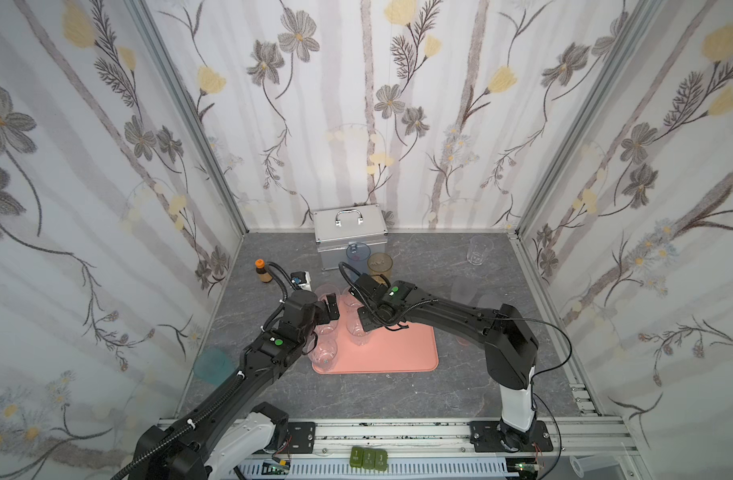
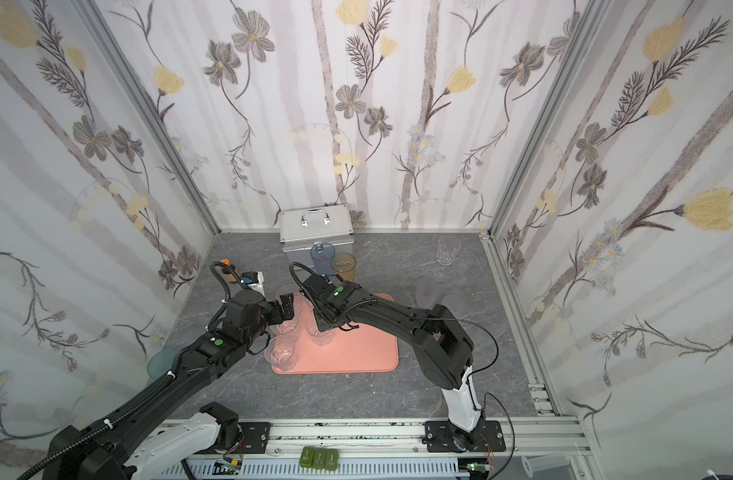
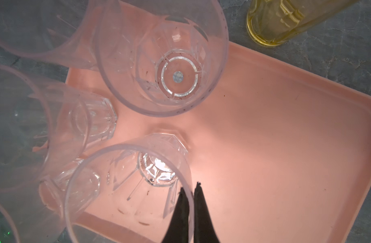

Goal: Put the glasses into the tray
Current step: 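Lower the clear cup onto the pink tray and open the right gripper, then move the right gripper to the corner cups while the left reaches over the tray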

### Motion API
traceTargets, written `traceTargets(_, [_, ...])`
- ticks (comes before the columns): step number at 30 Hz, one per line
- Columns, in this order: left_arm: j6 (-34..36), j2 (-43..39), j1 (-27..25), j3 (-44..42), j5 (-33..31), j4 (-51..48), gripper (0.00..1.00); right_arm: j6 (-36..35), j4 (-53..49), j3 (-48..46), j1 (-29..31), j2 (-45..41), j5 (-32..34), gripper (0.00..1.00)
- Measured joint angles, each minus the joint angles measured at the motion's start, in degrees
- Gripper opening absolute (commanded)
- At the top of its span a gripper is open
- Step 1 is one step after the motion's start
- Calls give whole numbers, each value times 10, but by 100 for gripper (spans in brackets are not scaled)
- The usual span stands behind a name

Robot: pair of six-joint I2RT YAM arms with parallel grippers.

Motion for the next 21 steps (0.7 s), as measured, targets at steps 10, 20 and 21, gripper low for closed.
traceTargets(10, [0, 12, 3, 0, -2, 0, 100, -8, 0, 21, -4, 19, -27, 25])
traceTargets(20, [2, 14, -2, 5, -10, 1, 100, -32, 2, -12, -43, -51, -84, 31])
traceTargets(21, [2, 14, -11, 10, -16, 2, 100, -38, 2, -16, -54, -66, -88, 32])
